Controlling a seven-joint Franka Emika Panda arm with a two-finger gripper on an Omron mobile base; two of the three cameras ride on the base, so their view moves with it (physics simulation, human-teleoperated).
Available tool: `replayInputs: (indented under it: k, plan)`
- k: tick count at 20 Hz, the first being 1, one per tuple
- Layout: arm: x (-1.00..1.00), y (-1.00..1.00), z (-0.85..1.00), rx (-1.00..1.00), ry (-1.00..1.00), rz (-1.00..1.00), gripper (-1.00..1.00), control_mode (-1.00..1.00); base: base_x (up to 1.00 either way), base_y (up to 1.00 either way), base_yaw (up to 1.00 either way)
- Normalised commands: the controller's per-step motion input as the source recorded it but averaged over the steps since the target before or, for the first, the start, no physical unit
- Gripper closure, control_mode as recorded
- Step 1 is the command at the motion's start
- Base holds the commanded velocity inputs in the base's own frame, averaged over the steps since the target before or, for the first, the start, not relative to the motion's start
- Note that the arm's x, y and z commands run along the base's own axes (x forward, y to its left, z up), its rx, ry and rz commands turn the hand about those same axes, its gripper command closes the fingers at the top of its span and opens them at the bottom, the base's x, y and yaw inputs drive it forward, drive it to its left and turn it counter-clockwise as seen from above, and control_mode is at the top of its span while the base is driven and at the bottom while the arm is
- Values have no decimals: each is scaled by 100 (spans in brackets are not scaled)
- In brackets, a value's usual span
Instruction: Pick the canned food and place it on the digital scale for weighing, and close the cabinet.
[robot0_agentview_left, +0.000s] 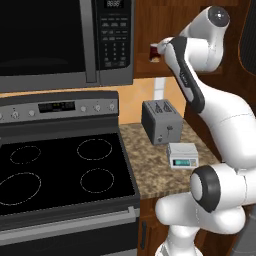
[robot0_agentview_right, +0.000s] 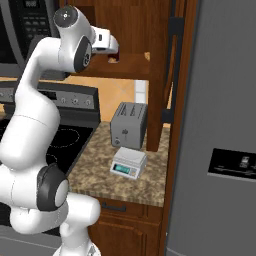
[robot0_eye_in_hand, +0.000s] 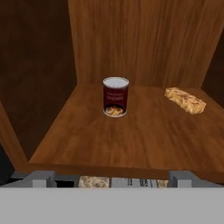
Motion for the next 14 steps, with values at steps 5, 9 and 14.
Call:
replayInputs:
  k: [5, 9, 14]
  plan:
    - [50, -9, -19, 1, 0, 7, -100, -100, 0, 0, 0]
    - [54, 0, -13, 0, 0, 4, -100, -100, 0, 0, 0]
    - [46, 0, -1, 0, 0, 0, -100, -100, 0, 0, 0]
